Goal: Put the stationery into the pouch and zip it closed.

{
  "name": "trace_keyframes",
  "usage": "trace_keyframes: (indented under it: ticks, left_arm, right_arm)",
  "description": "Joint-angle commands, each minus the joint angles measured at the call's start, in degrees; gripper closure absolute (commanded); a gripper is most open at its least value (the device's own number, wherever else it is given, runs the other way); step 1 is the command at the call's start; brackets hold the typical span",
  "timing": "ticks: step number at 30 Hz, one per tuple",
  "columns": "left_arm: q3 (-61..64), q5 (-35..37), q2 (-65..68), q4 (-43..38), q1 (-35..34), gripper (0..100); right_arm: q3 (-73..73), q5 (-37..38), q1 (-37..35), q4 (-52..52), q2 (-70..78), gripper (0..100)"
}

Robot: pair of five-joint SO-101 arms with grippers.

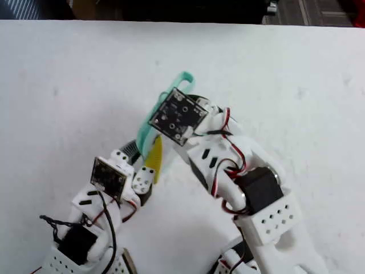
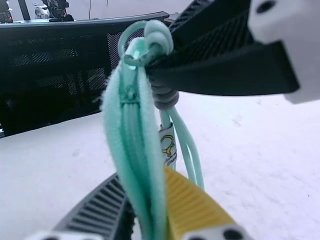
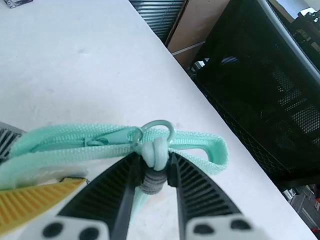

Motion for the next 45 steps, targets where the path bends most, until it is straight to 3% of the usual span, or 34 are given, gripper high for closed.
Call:
trace_keyframes:
  ticks: [1, 13, 21, 31, 38, 45]
  left_arm:
    - [-3.16, -2.81, -0.48, 3.34, 0.57, 98]
    - [-3.69, -3.87, -0.48, 4.04, 0.04, 98]
    - [-3.69, -6.33, -0.48, 4.04, 0.40, 98]
    - [-4.31, -6.51, -0.57, 4.75, 0.40, 98]
    - [-7.91, -6.24, -0.57, 10.20, 0.48, 98]
    - [-8.09, -6.24, -0.57, 10.46, 0.48, 98]
  right_arm:
    - [-2.46, 0.79, 0.66, -1.54, 1.10, 98.1]
    - [-2.64, 2.20, 10.95, -7.96, 6.64, 98.1]
    - [-2.64, -5.36, 13.41, -16.75, 9.01, 98.1]
    - [-8.26, -9.05, 13.32, -17.27, 9.80, 98.1]
    - [-18.11, -9.23, 15.16, -16.84, 22.11, 98.1]
    - [-26.46, -9.23, 21.14, -15.87, 31.52, 98.1]
